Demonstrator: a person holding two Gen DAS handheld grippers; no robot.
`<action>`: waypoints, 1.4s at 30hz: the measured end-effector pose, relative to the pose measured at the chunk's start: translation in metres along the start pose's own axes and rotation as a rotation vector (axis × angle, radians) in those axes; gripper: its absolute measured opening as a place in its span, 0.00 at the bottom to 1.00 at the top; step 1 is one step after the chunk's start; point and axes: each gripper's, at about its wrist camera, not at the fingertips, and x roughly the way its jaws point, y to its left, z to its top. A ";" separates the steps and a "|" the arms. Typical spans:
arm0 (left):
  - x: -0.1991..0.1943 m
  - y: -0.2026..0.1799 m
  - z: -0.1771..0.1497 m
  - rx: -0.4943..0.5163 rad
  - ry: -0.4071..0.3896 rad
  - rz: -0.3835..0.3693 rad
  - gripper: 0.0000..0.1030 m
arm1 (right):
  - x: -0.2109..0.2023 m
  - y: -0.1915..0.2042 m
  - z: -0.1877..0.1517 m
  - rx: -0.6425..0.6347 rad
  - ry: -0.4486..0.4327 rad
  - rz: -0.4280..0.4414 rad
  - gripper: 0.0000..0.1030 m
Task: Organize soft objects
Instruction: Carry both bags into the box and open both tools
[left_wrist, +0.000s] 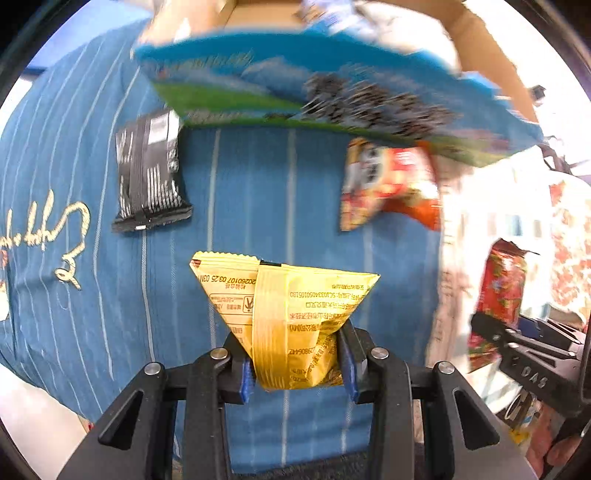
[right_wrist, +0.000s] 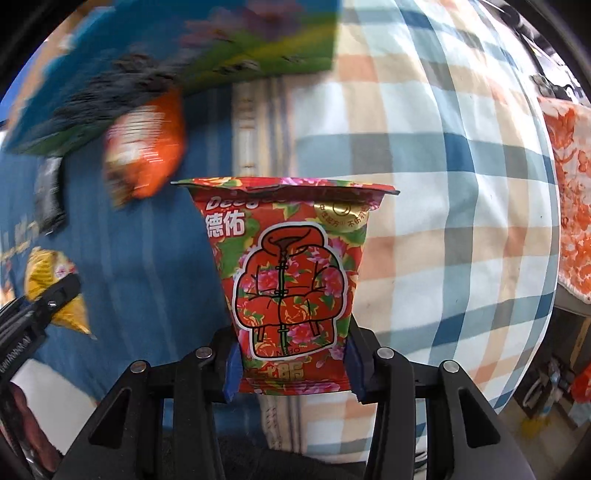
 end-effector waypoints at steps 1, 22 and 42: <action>-0.008 -0.007 -0.004 0.008 -0.015 -0.009 0.32 | -0.007 0.003 -0.004 -0.005 -0.010 0.010 0.46; -0.166 -0.050 0.055 0.075 -0.302 -0.107 0.32 | -0.174 0.018 0.017 -0.078 -0.311 0.169 0.45; -0.106 -0.013 0.231 0.074 -0.151 -0.056 0.32 | -0.130 0.032 0.189 -0.054 -0.219 0.102 0.45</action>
